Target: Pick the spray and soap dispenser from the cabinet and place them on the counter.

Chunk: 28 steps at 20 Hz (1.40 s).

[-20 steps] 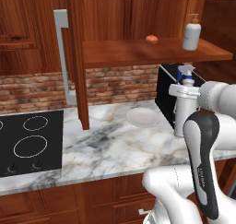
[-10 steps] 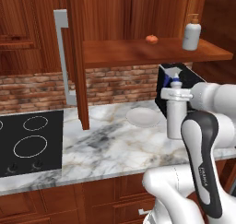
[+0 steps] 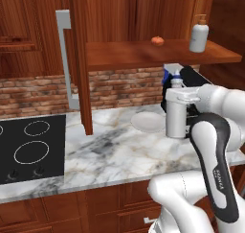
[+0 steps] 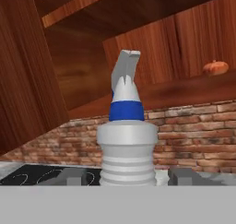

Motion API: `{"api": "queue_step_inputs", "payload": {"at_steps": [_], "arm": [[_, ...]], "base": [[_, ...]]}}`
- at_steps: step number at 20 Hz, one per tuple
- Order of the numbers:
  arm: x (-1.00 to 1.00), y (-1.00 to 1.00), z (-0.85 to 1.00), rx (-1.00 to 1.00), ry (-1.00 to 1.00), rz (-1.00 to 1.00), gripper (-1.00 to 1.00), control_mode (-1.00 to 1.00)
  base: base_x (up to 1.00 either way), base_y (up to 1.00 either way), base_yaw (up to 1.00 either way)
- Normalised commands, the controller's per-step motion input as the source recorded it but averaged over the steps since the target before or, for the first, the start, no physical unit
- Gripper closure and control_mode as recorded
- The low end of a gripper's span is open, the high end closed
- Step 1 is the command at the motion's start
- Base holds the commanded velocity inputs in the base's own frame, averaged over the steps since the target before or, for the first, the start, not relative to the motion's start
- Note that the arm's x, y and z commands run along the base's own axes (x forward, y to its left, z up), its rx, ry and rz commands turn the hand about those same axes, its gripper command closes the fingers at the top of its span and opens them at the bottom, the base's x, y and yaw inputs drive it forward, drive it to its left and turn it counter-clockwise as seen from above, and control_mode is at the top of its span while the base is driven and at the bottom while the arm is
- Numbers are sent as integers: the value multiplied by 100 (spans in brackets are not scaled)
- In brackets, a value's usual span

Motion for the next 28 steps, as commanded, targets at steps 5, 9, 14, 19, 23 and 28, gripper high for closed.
{"api": "queue_step_inputs", "payload": {"at_steps": [5, 9, 14, 19, 23, 28], "arm": [[31, 22, -54, 13, -18, 6, 100, -100], [31, 32, -69, 5, -13, 4, 100, -100], [33, 37, -66, 0, -14, 2, 100, -100], [8, 40, -28, 0, -15, 0, 100, -100], [4, 35, -30, 0, -13, -7, 100, -100], [7, 30, -40, 0, -7, -10, 100, -100]], "base": [[0, 0, 0], [0, 0, 0], [0, 0, 0], [0, 0, 0], [0, 0, 0], [0, 0, 0]]}}
